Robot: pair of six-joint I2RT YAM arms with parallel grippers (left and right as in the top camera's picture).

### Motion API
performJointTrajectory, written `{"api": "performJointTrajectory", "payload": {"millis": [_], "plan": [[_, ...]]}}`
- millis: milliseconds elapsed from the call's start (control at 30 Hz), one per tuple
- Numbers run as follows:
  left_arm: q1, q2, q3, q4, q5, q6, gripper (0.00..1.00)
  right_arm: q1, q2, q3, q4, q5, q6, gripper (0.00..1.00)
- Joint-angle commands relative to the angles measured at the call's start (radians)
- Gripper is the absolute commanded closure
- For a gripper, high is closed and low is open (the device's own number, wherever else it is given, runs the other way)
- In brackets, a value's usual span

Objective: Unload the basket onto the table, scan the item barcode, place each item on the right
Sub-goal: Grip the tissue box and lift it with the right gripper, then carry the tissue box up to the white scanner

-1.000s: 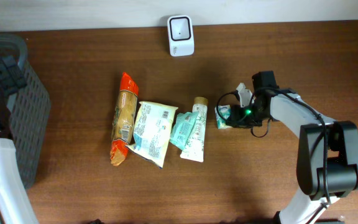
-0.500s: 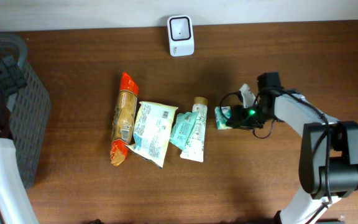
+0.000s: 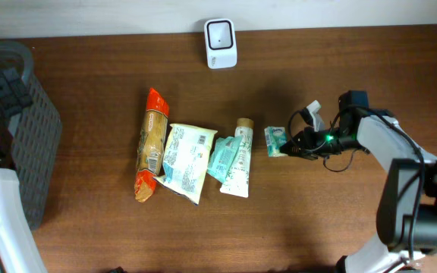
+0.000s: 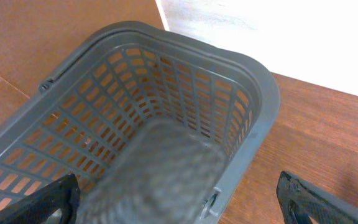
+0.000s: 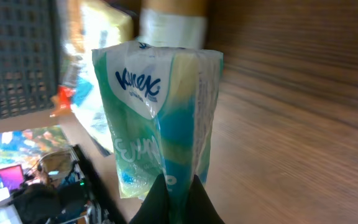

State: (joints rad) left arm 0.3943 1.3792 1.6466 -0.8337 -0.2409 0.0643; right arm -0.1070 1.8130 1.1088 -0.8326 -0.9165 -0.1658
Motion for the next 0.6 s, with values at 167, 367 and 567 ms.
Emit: {"api": "performJointTrajectory", "payload": {"millis": [167,367,567], "plan": [[0.002,0.000,0.006,0.001,-0.007,0.013,0.01,-0.003,-0.105,-0.003,-0.028,-0.332,-0.127,0.96],[0.002,0.000,0.006,0.001,-0.007,0.013,0.01,-0.001,-0.110,-0.003,-0.027,-0.545,-0.177,0.96],[0.002,0.000,0.006,0.001,-0.007,0.013,0.01,0.032,-0.116,0.003,-0.032,-0.636,-0.154,0.96]]}}
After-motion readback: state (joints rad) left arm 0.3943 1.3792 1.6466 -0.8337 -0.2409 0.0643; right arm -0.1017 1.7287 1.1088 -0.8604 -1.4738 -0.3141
